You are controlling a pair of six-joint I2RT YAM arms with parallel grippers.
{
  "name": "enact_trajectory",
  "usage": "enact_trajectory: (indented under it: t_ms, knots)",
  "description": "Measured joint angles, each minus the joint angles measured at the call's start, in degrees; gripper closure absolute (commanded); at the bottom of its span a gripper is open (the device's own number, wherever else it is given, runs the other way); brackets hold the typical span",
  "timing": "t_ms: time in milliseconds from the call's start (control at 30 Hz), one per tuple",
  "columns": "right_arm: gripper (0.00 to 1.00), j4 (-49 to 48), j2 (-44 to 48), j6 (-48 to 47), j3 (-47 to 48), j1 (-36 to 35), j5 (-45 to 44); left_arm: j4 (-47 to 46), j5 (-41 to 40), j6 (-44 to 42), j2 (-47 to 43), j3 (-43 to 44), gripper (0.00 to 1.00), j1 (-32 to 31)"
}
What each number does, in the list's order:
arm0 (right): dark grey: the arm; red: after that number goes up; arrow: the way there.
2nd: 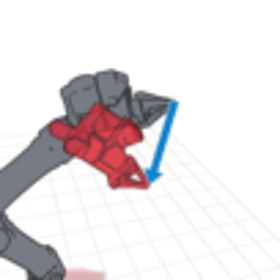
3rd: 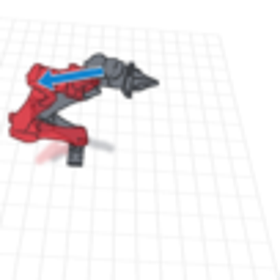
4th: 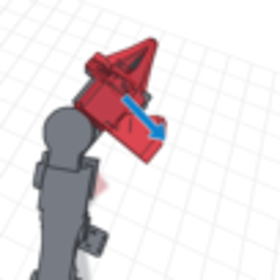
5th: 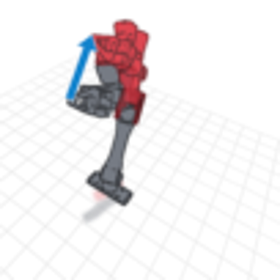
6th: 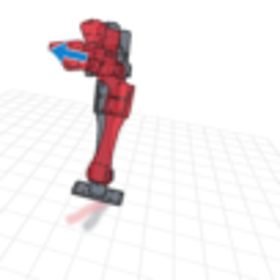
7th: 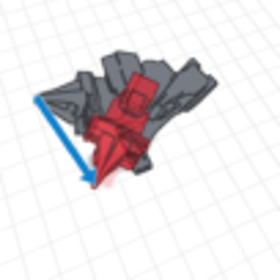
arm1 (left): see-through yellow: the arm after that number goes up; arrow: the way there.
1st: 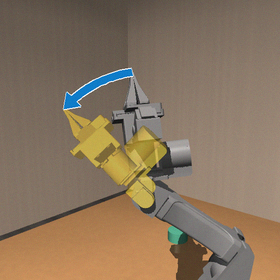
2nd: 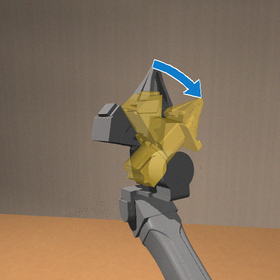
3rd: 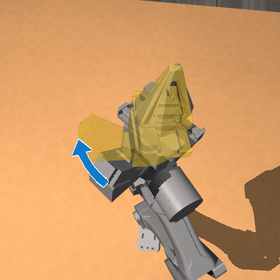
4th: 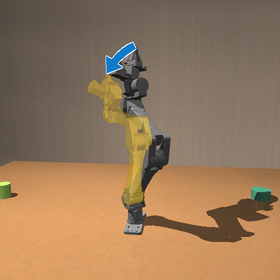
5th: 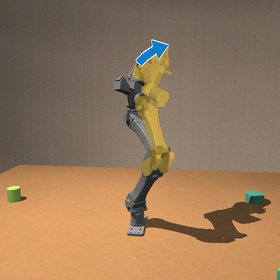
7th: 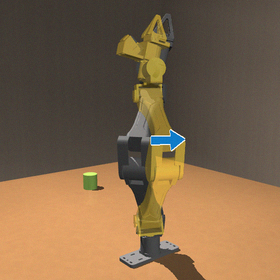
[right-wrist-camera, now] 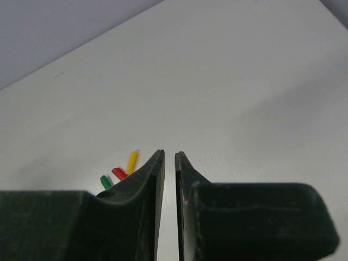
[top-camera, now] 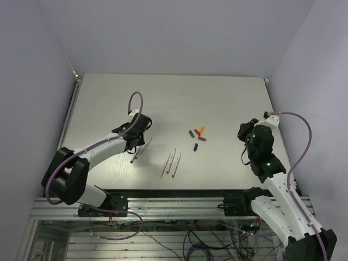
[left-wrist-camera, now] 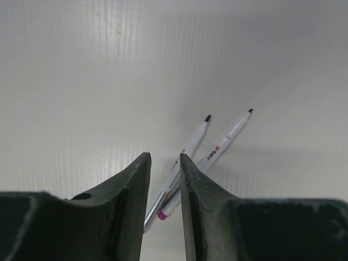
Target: Insert the pens into the pen caps
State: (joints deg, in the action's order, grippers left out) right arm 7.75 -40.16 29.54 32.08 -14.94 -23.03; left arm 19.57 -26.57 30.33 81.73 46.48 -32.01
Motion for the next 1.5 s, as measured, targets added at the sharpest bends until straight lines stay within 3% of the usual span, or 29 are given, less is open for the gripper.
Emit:
enact_trajectory:
  t_ms: [600, 1500]
  knots:
    - [0.93, 2.73, 5.31, 1.11, -0.42, 0.0, 0.94, 3.28, 10.34, -5.88, 6.12, 1.05, 0.6, 2.19]
    - [0.93, 2.93, 7.78, 2.12, -3.58, 0.0, 3.17, 11.23, 10.78, -4.79, 8.17, 4.26, 0.63, 2.19]
